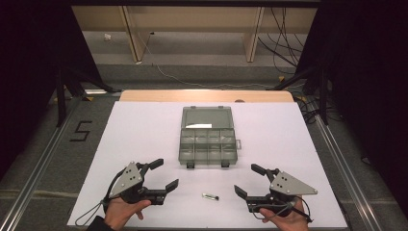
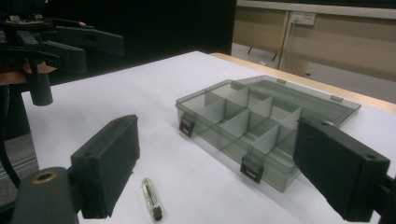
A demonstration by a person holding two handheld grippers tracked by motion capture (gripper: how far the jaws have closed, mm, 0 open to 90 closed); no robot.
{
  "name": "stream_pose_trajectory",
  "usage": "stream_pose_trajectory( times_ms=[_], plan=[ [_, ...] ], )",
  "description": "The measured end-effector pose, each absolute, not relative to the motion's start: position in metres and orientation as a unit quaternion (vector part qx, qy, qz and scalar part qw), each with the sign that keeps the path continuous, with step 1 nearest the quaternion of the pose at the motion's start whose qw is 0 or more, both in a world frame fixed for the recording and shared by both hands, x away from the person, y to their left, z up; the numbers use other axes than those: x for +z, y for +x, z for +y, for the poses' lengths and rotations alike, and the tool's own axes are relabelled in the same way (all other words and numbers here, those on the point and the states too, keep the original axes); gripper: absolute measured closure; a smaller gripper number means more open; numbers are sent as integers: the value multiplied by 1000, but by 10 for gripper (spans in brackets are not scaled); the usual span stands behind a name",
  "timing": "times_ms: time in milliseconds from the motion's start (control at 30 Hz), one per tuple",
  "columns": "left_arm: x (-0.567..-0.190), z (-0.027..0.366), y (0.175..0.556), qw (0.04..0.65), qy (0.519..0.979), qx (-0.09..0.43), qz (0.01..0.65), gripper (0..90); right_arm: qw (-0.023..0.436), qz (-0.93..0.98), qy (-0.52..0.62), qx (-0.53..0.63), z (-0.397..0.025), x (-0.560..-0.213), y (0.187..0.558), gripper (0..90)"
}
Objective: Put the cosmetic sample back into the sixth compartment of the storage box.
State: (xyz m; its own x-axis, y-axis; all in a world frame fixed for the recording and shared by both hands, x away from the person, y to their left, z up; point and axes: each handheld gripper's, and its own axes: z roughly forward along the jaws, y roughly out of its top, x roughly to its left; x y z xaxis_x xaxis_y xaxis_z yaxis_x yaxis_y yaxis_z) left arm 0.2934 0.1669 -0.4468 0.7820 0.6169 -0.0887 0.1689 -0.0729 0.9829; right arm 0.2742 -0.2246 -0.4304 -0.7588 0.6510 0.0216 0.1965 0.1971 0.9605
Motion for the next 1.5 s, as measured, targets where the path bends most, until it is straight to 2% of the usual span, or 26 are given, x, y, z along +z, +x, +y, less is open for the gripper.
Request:
stream_pose_trajectory(
  times_ms=[200,267,833,1000,1267,1500],
  plan=[
    [-447,167,294,621,711,181,276,158,212,744,278,569,-225,-431,275,158],
    [-447,167,294,620,712,181,276,158,201,748,279,568,-224,-431,275,158],
    [-447,163,294,615,723,178,261,158,201,747,277,570,-224,-431,275,158],
    [-446,161,297,613,728,162,262,159,201,749,283,565,-225,-431,274,158],
    [-445,155,303,597,746,148,253,159,193,751,286,563,-226,-431,274,158],
    [-442,146,304,572,776,139,227,164,209,747,280,566,-226,-432,276,158]
  ],
)
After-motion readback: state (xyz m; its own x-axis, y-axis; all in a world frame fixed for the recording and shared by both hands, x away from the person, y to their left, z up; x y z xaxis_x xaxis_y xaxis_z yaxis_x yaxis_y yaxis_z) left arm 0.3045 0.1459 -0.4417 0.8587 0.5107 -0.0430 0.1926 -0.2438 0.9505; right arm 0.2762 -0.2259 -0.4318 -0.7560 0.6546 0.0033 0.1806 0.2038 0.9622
